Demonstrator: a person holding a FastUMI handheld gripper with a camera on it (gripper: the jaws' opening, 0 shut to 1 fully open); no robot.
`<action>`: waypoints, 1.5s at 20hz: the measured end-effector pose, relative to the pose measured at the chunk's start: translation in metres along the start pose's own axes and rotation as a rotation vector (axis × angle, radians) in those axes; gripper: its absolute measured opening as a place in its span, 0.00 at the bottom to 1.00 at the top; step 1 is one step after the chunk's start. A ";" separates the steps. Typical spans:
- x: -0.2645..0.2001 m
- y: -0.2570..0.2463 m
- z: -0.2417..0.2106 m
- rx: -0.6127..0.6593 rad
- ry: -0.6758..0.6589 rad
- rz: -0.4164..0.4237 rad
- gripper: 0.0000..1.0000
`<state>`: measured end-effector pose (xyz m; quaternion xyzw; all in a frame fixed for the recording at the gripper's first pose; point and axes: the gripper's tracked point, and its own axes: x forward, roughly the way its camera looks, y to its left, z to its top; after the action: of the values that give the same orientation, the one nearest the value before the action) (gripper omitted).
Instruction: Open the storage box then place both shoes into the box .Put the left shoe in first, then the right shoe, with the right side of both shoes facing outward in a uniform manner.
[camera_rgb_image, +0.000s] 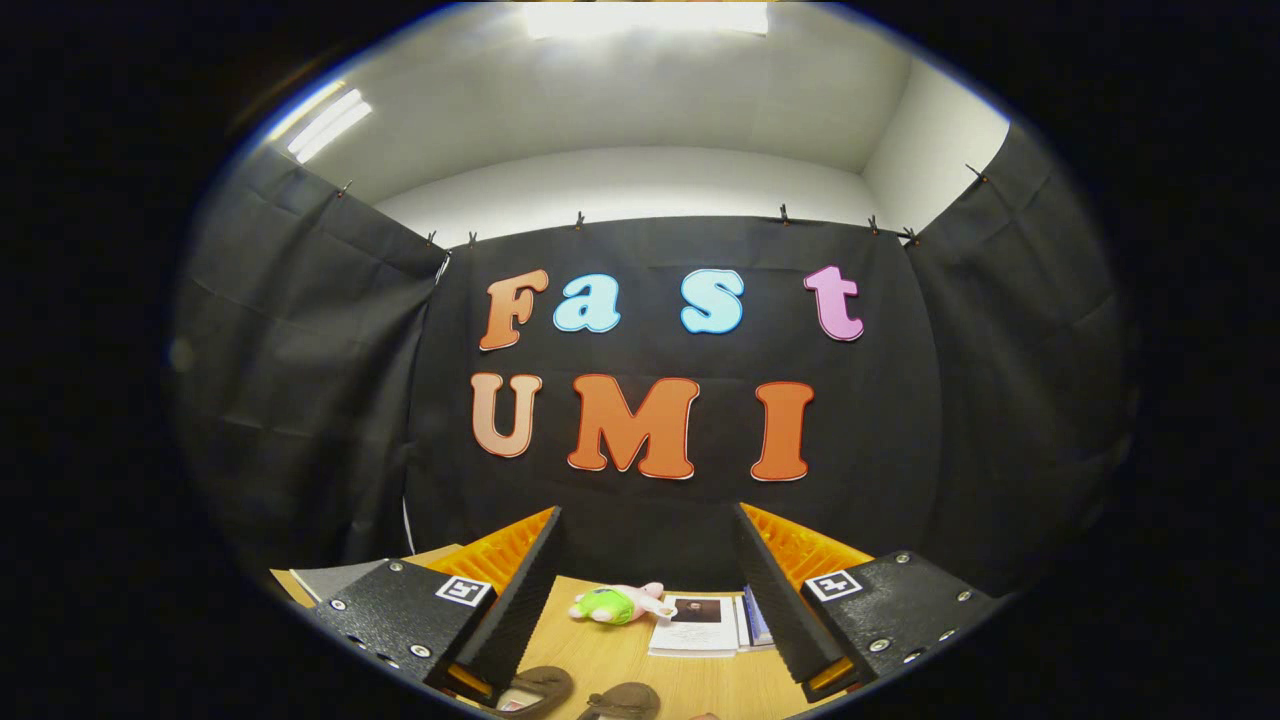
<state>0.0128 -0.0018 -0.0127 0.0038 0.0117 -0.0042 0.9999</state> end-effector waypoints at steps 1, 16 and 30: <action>-0.001 0.005 -0.003 0.012 0.008 0.013 0.98; 0.014 0.104 -0.099 0.143 0.241 0.262 0.98; 0.011 0.210 -0.224 0.388 0.655 0.485 0.98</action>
<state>0.0202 0.2094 -0.2356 0.1947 0.3254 0.2293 0.8965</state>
